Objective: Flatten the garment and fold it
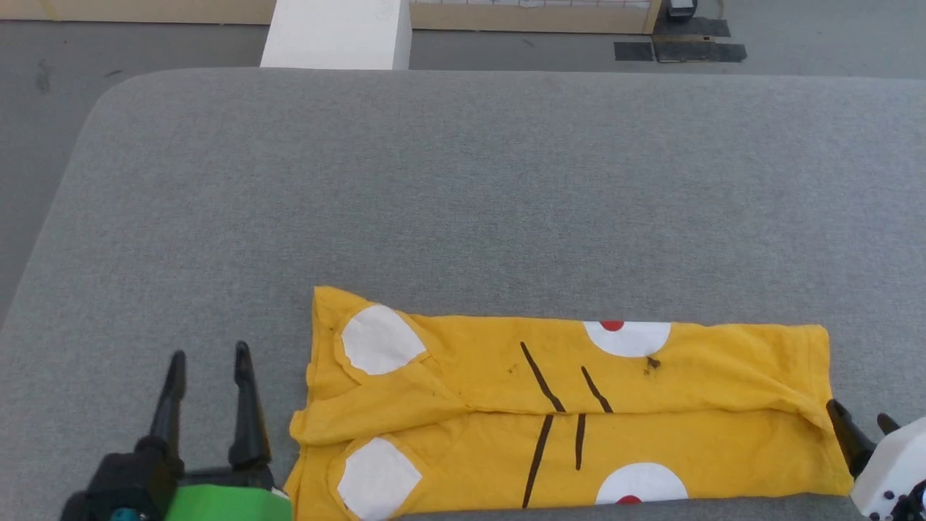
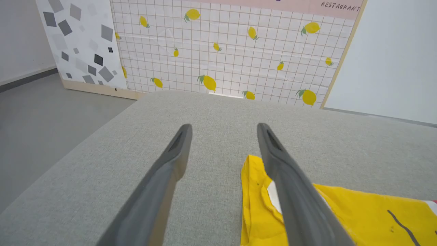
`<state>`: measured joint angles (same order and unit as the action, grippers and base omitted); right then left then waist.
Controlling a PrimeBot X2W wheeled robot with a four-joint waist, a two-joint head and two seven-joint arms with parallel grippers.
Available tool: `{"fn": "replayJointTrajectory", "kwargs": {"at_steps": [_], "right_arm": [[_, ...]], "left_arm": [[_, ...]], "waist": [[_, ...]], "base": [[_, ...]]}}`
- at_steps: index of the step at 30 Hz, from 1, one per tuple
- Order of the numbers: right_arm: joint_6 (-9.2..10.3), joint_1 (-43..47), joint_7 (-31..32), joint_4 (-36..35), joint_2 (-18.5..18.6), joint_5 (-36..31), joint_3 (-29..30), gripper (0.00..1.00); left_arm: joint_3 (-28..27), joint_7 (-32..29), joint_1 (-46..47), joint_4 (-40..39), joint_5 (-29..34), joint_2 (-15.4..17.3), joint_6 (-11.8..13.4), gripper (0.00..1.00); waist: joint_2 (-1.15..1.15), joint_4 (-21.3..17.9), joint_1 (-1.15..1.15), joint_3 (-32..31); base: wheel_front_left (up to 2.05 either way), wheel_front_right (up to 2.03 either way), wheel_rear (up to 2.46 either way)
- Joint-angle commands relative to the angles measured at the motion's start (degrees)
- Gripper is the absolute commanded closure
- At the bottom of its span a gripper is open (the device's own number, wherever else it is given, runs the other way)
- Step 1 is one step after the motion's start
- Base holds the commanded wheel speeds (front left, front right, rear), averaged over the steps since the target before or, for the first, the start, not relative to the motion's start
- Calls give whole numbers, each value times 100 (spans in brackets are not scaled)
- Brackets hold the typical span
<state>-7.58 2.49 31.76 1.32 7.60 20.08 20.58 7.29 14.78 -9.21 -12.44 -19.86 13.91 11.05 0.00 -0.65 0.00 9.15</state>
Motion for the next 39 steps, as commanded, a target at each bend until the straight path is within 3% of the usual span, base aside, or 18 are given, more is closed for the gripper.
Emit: {"fn": "replayJointTrajectory", "kwargs": {"at_steps": [1,15,16,17,18,30,39], "right_arm": [[9,11,-47,121,47,-64,-9,0],[9,-451,-317,1362,198,-163,-111,0],[9,-487,-279,1421,192,-147,-112,10],[9,-513,-237,1460,188,-133,-109,59],[9,-530,-170,1495,201,-118,-131,100],[9,-674,47,1302,290,-177,149,100],[9,-1187,-226,1450,883,-654,648,100]], "left_arm": [[-15,20,-89,51,55,-77,-84,0],[-212,21,100,410,460,-321,-714,0],[-222,21,116,433,449,-350,-744,0],[-228,21,126,452,448,-365,-767,0],[-233,21,136,473,461,-379,-790,0],[-359,21,199,602,641,-505,-929,0],[-391,21,252,692,760,-606,-1052,0]], "waist": [[0,82,0,-12],[0,481,0,178],[0,492,0,190],[0,499,0,198],[0,505,0,208],[0,409,0,256],[0,274,0,268]], "base": [[0,0,0],[0,0,0],[0,0,0],[0,0,0],[0,0,0],[0,0,0],[0,0,0]]}}
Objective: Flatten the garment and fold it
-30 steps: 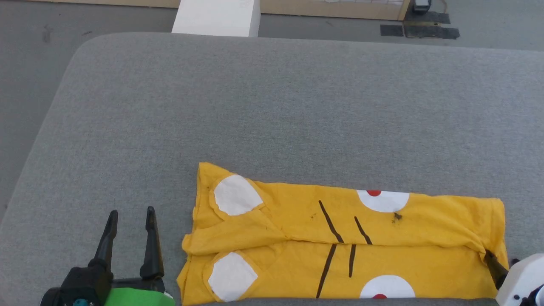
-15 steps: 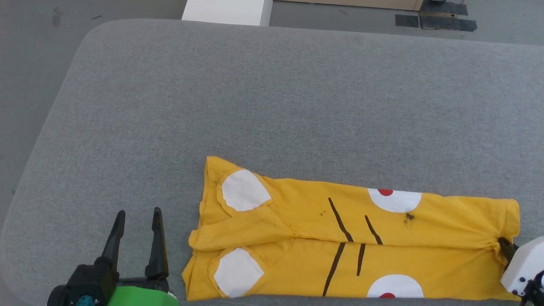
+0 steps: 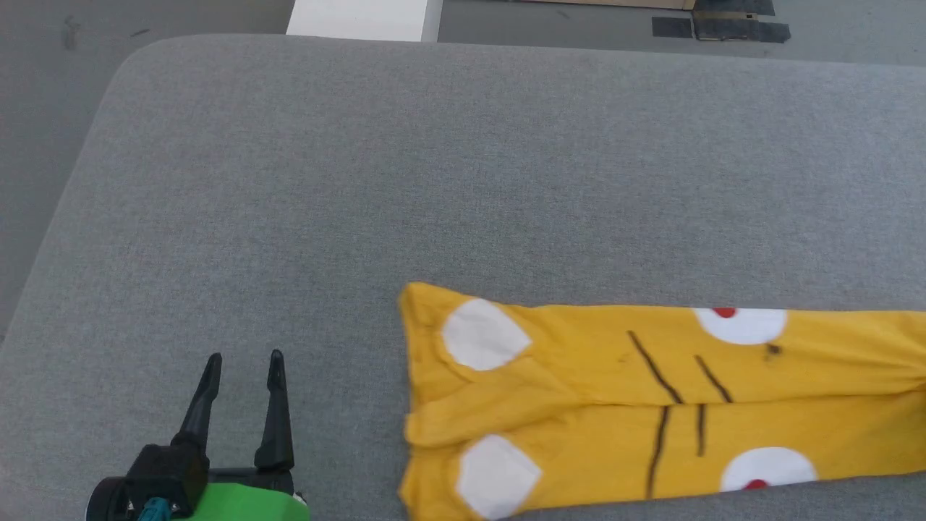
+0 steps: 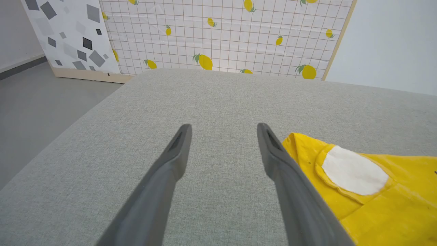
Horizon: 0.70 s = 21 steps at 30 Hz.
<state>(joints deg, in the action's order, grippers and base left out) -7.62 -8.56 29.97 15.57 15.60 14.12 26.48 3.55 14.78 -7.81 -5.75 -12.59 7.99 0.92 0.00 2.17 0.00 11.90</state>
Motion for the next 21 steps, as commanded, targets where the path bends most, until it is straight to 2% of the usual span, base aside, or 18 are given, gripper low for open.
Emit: {"fn": "replayJointTrajectory", "kwargs": {"at_steps": [1,6,9,15,21], "right_arm": [[13,-113,-68,80,170,-123,152,100],[13,-127,-205,373,641,-496,729,100],[13,-52,-236,461,755,-612,896,100],[13,21,-132,234,345,-219,629,100],[13,405,119,-704,-8,519,-116,100]], "left_arm": [[-13,21,111,33,59,-9,-51,0],[-22,21,86,100,172,13,-83,0],[-42,21,49,129,198,14,-96,0],[-57,21,-65,193,235,-18,-104,0],[-64,22,-178,257,219,-66,-127,0]], "waist": [[0,-11,0,-15],[0,1,0,-94],[0,11,0,-161],[0,-27,0,-322],[0,-83,0,-527]], "base": [[0,0,0],[0,0,0],[0,0,0],[0,0,0],[0,0,0]]}}
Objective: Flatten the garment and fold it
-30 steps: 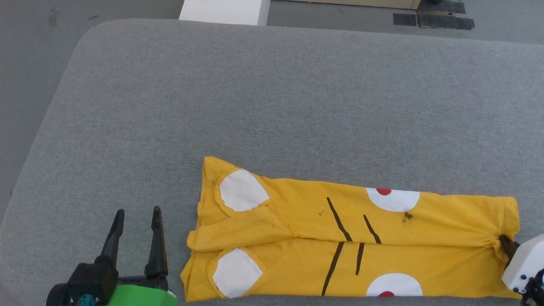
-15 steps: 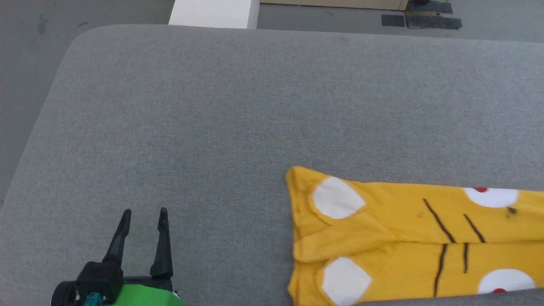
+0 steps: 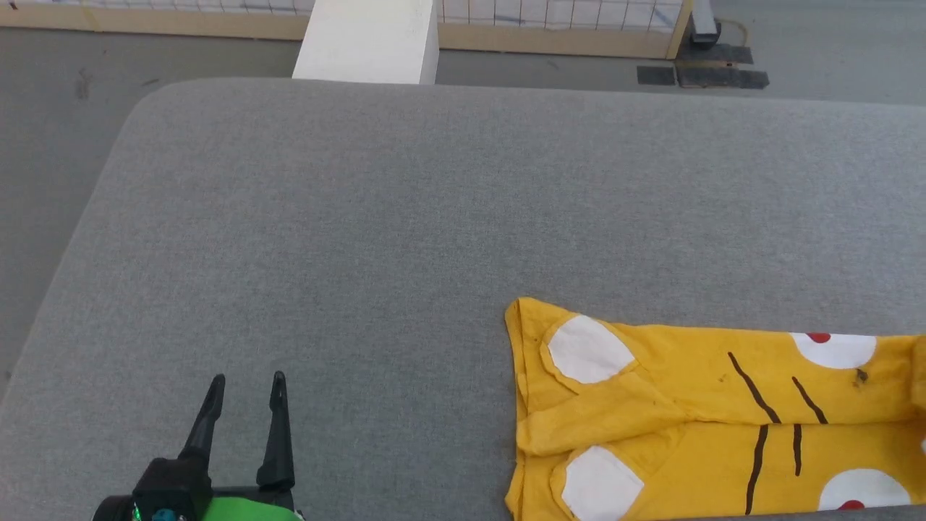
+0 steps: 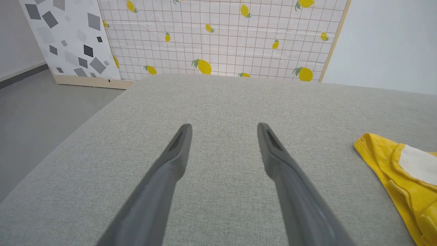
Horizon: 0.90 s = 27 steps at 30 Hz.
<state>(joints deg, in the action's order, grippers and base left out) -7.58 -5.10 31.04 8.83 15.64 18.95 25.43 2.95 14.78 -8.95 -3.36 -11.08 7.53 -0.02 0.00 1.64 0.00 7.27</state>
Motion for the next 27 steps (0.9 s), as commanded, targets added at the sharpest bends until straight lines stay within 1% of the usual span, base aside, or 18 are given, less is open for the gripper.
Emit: {"fn": "replayJointTrajectory", "kwargs": {"at_steps": [1,7,12,16,19,27], "right_arm": [[9,141,78,-244,-90,168,-129,100],[9,469,578,-1316,-498,596,-1007,100],[9,382,854,-1824,-740,668,-1738,100],[9,205,990,-1948,-824,694,-2259,100],[9,59,1052,-1909,-868,724,-2622,100],[9,-268,1058,-1476,-962,723,-3378,100]], "left_arm": [[-10,22,-88,22,60,-29,-38,0],[-30,22,-155,36,31,-79,-58,0],[-6,22,-112,83,23,-108,-102,0],[15,22,-50,125,12,-125,-145,0],[16,22,-17,165,7,-136,-161,0],[35,22,41,258,-11,-188,-199,0]], "waist": [[0,-43,0,-93],[0,-85,0,-175],[0,-49,0,-159],[0,63,0,-136],[0,158,0,-125],[0,400,0,-137]], "base": [[0,0,0],[0,0,0],[0,0,0],[0,0,0],[0,0,0],[0,0,0]]}}
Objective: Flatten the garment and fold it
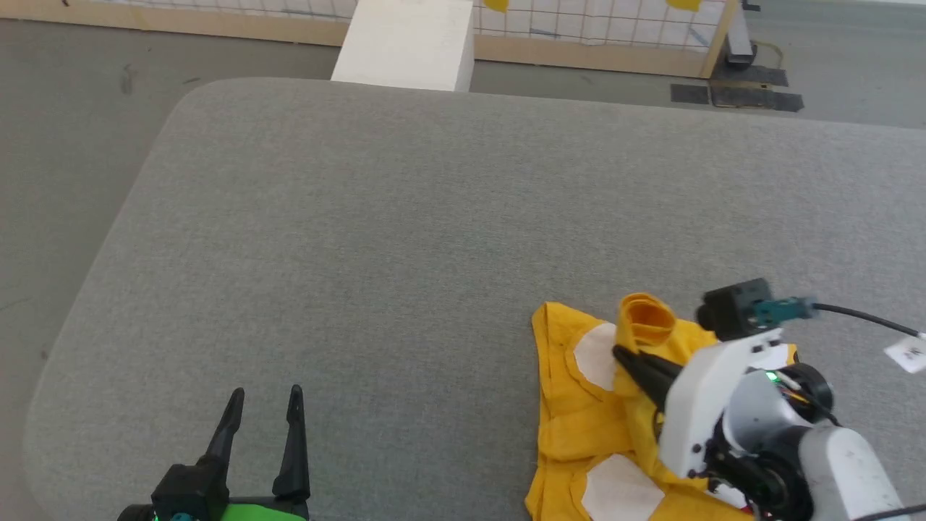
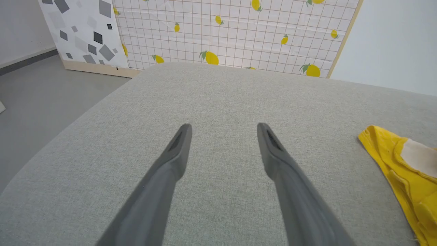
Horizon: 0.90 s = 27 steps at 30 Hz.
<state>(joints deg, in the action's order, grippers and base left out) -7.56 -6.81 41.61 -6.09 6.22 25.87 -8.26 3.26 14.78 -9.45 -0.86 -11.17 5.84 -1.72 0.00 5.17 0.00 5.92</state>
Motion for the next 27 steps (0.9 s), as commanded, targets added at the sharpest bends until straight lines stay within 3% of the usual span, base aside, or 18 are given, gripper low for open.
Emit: {"fn": "replayJointTrajectory", "kwargs": {"at_steps": [1,14,15,16,17,18,23,27], "right_arm": [[8,-141,-6,109,-34,19,-83,100],[8,-612,-703,1897,-227,-297,-614,98],[8,-669,-789,2085,-240,-363,-622,88],[8,-713,-868,2239,-254,-400,-594,60],[8,-772,-969,2427,-272,-439,-563,9],[8,-820,-1038,2579,-285,-470,-549,0],[8,-1097,-1376,3188,-325,-461,-561,0],[8,-1200,-1387,3135,-332,-137,-713,0]], "left_arm": [[8,22,101,18,-1,-24,-35,0],[59,22,207,147,-8,-94,-80,0],[63,22,221,150,-8,-97,-84,0],[64,22,233,153,-7,-99,-86,0],[66,22,250,158,-7,-101,-88,0],[68,22,264,164,-7,-104,-90,0],[94,22,314,216,-12,-120,-104,0],[93,22,312,229,-14,-128,-102,0]], "waist": [[0,74,0,0],[0,251,0,-24],[0,255,0,-19],[0,255,0,-15],[0,254,0,-8],[0,251,0,-5],[0,197,0,-10],[0,133,0,-20]], "base": [[0,0,0],[0,0,0],[0,0,0],[0,0,0],[0,0,0],[0,0,0],[0,0,0],[0,0,0]]}}
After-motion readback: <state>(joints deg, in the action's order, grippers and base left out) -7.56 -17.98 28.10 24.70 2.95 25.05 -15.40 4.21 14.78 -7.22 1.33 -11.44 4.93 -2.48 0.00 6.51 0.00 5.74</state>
